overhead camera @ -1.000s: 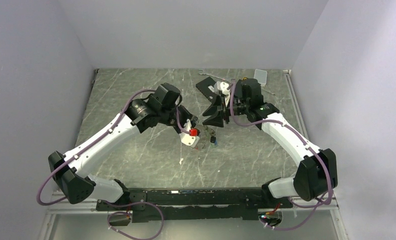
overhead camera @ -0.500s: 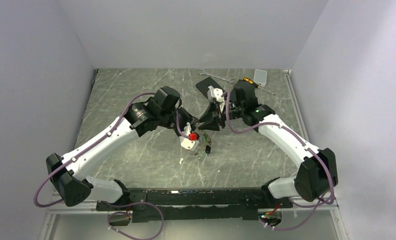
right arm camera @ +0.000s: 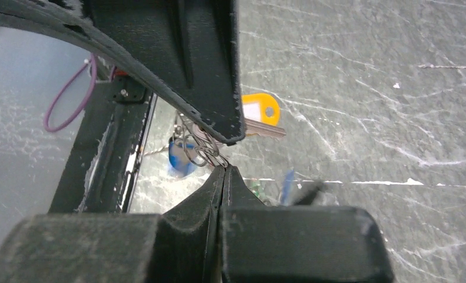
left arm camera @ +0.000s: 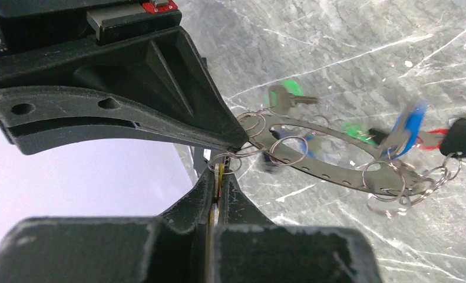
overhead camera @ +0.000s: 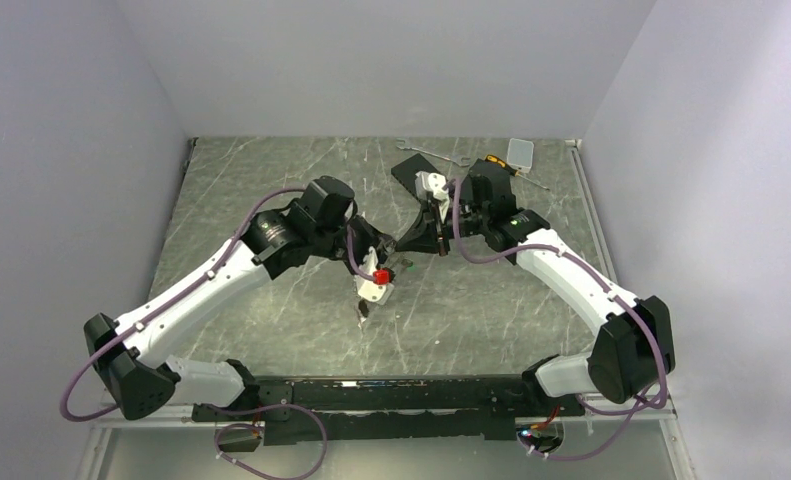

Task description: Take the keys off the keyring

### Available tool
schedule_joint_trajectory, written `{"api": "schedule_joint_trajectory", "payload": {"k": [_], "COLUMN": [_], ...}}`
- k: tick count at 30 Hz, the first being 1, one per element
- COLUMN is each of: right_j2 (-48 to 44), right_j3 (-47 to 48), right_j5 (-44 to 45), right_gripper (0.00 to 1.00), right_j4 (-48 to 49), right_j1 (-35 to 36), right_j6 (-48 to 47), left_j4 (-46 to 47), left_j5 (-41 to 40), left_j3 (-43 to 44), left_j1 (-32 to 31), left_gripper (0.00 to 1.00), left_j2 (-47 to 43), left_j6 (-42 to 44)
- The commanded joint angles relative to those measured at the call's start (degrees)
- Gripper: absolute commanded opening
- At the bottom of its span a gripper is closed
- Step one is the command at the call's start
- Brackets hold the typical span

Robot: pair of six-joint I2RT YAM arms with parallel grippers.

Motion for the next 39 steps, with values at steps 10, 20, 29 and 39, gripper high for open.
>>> {"api": "schedule_joint_trajectory", "payload": {"k": [10, 20, 29, 39], "right_j2": [0.78, 6.14, -0.55, -0.22], "right_j3": [-9.76, -15.7, -10.81, 3.87], "right_j5": [0.39, 0.13, -0.95, -0.1], "right_gripper": [0.0, 0.0, 0.3, 0.41], "right_j4": [36.53, 58.98, 35.41, -6.12], "right_j1": [-1.93, -3.66, -3.06, -1.16], "right_j6": [36.74, 63.99, 32.23, -13.74], "left_j4": [4.78, 12.41, 9.9, 9.73], "left_j5": [0.34, -1.26, -0.73, 0.96], "left_j3": [-4.85, -10.88, -9.3, -9.64], "left_j1": [-0.88, -1.13, -1.15, -1.12], "left_gripper": [0.0, 0.0, 0.0, 0.0], "left_j2": [-6.01, -8.64, -8.11, -8.5], "left_j6": [3.9, 7.25, 7.81, 8.68]}}
